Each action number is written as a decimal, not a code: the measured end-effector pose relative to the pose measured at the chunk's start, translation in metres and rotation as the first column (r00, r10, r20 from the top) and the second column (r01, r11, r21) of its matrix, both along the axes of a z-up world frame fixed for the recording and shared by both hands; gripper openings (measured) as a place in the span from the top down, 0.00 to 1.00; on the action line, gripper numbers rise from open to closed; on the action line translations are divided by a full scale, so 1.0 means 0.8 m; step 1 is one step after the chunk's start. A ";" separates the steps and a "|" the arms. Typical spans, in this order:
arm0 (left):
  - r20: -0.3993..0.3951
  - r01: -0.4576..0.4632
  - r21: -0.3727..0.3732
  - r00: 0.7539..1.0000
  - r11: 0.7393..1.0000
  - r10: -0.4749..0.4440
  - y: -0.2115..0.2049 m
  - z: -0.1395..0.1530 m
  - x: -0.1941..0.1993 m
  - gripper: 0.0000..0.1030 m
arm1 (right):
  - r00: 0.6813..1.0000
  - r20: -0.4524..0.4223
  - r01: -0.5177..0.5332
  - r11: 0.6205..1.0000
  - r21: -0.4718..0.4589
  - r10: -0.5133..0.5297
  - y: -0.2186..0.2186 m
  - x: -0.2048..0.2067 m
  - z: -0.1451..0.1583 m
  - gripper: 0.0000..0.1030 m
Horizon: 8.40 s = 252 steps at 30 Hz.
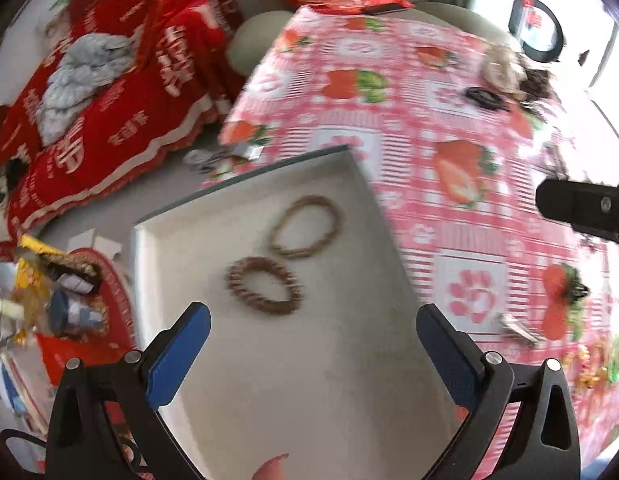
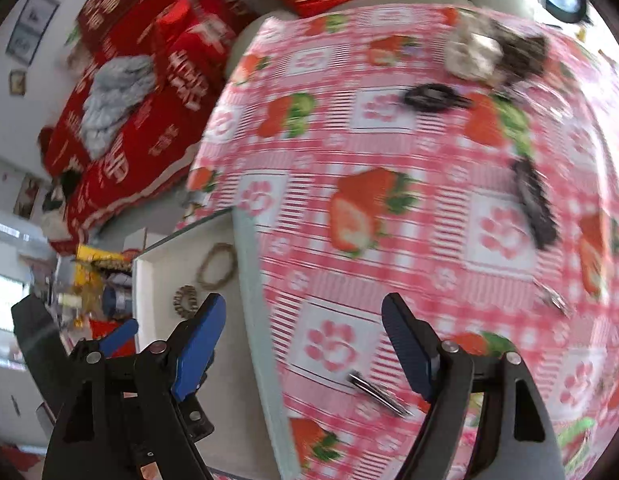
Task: Organize jewelry
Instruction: 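Move left tool to black hair clip while right tool reaches gold hair pin, then close left tool on black hair clip while right tool closes on gold pin, then carry clip and pin into the white box and open both tools, then move both tools back over the table toward remaining jewelry, then grasp silver barrette with left tool while right tool grasps green bangle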
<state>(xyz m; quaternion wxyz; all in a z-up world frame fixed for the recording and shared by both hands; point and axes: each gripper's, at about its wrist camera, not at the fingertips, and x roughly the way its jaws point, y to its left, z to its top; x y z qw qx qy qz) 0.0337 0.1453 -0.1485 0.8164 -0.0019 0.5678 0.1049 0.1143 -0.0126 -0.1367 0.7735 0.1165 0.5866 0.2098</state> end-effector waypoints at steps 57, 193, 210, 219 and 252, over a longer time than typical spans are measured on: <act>-0.120 0.418 -0.142 0.893 0.897 -0.434 -0.293 -0.074 0.079 0.33 | 0.800 -0.043 0.541 0.751 -0.378 -0.598 -0.347 -0.043 -0.095 0.32; 0.006 -0.117 0.001 0.993 0.993 0.117 0.079 -0.014 0.003 0.00 | 0.990 -0.052 -0.131 0.991 0.031 0.132 0.081 -0.005 -0.009 0.21; -0.019 0.126 -0.095 0.992 0.988 -0.128 -0.085 0.008 0.017 0.00 | 0.974 -0.123 0.179 0.980 -0.092 -0.189 -0.148 -0.047 -0.029 0.09; -0.078 0.176 -0.198 0.978 0.964 -0.195 -0.151 -0.001 0.018 0.00 | 0.936 -0.144 0.296 0.940 -0.169 -0.320 -0.242 -0.087 -0.040 0.09; -0.216 -0.126 -0.174 0.973 0.977 0.087 -0.178 -0.091 0.029 0.25 | 0.867 -0.184 0.365 0.840 -0.401 -0.464 -0.345 -0.176 -0.108 0.23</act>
